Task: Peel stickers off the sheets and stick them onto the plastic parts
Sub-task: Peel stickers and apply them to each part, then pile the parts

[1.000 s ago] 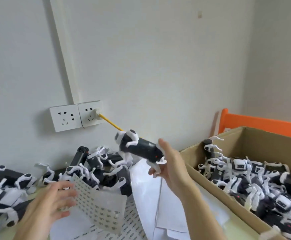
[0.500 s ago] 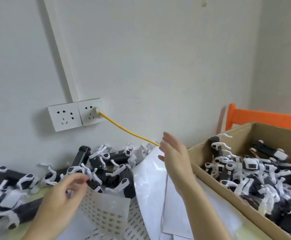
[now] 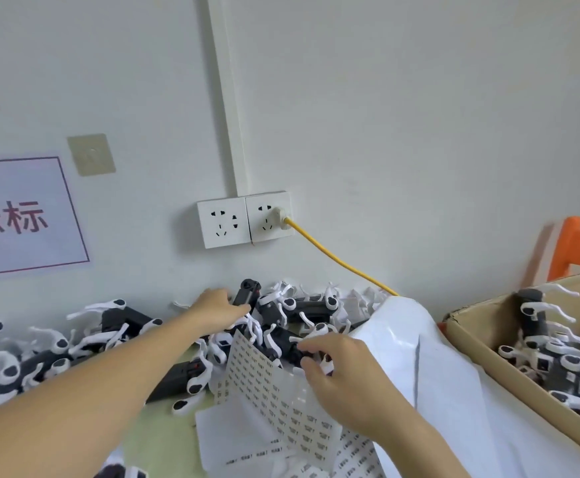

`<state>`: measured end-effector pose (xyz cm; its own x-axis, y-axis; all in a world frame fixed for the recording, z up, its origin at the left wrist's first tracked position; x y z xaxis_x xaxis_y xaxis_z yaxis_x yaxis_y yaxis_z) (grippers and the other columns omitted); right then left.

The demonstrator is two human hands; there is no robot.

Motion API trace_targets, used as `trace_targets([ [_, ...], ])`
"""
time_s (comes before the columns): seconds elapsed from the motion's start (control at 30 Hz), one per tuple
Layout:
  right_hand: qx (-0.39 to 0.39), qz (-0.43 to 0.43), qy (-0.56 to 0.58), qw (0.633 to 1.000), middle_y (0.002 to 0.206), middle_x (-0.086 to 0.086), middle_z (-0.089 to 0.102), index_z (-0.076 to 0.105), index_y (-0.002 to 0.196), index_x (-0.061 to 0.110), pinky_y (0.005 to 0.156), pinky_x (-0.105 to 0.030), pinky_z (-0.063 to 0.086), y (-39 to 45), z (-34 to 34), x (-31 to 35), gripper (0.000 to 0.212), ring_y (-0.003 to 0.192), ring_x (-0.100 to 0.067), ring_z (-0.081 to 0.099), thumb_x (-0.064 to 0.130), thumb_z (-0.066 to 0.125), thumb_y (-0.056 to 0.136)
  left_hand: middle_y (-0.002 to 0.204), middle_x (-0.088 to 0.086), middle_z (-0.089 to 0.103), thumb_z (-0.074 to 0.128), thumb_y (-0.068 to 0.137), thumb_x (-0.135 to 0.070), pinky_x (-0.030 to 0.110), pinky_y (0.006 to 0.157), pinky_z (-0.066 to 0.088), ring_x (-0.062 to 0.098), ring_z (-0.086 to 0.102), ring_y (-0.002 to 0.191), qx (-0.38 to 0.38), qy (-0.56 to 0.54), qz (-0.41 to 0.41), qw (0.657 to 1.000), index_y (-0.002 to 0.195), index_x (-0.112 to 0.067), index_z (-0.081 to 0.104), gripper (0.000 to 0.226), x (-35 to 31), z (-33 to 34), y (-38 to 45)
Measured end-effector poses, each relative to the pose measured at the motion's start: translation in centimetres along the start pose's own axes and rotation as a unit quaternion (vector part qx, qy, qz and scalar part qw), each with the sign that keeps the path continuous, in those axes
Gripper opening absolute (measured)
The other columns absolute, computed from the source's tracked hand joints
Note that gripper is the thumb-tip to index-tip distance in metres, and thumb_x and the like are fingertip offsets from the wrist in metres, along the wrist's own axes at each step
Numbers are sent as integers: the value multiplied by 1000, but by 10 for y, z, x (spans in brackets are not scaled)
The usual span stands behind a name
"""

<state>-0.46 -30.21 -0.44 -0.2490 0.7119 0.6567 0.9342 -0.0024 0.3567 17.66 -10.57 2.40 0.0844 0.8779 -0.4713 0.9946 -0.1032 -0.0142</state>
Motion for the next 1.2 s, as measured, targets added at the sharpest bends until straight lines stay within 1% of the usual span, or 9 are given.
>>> trace_targets([
  [0.17, 36, 6, -102, 994, 106, 1, 64, 66, 109, 12, 90, -33, 50, -3, 8, 2, 23, 108, -16, 52, 28, 58, 95, 83, 3, 58, 78, 76, -41, 27, 58, 40, 16, 56, 75, 16, -118, -80, 990, 81, -13, 63, 32, 0, 8, 9],
  [0.3, 22, 1, -114, 993, 115, 7, 57, 67, 121, 31, 84, -21, 46, -2, 9, -3, 27, 103, -9, 55, 22, 58, 97, 95, 8, 62, 75, 80, -37, 31, 64, 41, 18, 57, 83, -4, -205, -85, 975, 92, -9, 64, 32, 6, 4, 11],
  [0.47, 10, -11, -117, 993, 106, 9, 57, 68, 120, 32, 74, -19, 46, -2, 6, -7, 31, 88, -4, 51, 15, 59, 96, 103, 0, 59, 80, 79, -41, 37, 83, 43, 21, 56, 98, 15, -245, -78, 966, 102, -13, 65, 39, 15, -22, 4],
  [0.63, 5, 0, -112, 994, 99, 4, 61, 72, 106, 24, 66, -22, 51, -2, 5, -6, 24, 80, -11, 57, 9, 57, 94, 85, 5, 69, 65, 89, -38, 24, 49, 44, 24, 65, 55, 51, -335, -108, 935, 96, -13, 69, 26, 23, -49, -15],
  [0.73, 7, 5, -106, 994, 105, 8, 57, 71, 114, 30, 65, -21, 52, -4, 4, -4, 29, 74, -8, 59, 12, 58, 96, 67, 12, 66, 56, 91, -26, 21, 40, 41, 25, 62, 52, 48, -390, -164, 905, 83, -11, 63, 19, 26, -50, -21],
  [0.9, 12, -6, -111, 994, 104, 8, 59, 70, 118, 29, 66, -21, 53, -4, 2, 0, 32, 66, -1, 52, 10, 57, 96, 110, 27, 64, 43, 104, -30, 42, 78, 56, 37, 66, 97, 78, -559, -106, 819, 108, 2, 56, 35, 2, -39, -25],
  [1.0, 17, -3, -121, 992, 100, 9, 61, 72, 111, 27, 65, -22, 52, -5, 1, 2, 27, 72, -3, 53, 10, 58, 95, 116, 17, 69, 43, 104, -19, 43, 93, 54, 31, 67, 105, 79, -457, -38, 885, 113, -4, 63, 27, -4, -33, -24],
  [1.1, 24, 5, -129, 991, 93, 2, 63, 73, 100, 22, 69, -35, 56, -6, 0, 4, 22, 75, -15, 62, 8, 57, 93, 110, 5, 66, 45, 94, -3, 36, 82, 54, 23, 64, 100, -18, -151, 7, 988, 108, -15, 64, 27, 12, -34, -22],
  [1.2, 28, 7, -123, 992, 93, 2, 62, 73, 103, 25, 65, -32, 53, -6, 0, 4, 27, 69, -14, 61, 6, 56, 94, 101, 2, 53, 47, 87, -8, 29, 64, 40, 19, 50, 83, 96, 89, -17, 991, 109, -20, 51, 25, 40, -28, -27],
])
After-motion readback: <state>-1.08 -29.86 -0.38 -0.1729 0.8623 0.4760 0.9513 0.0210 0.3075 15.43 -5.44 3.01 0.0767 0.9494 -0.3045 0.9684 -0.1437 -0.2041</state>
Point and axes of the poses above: each hand's wrist, its own y-axis towards the middle knuckle, its own z-axis out of the palm, x = y × z, the point moved 1 cm from there along y, towards the middle knuckle
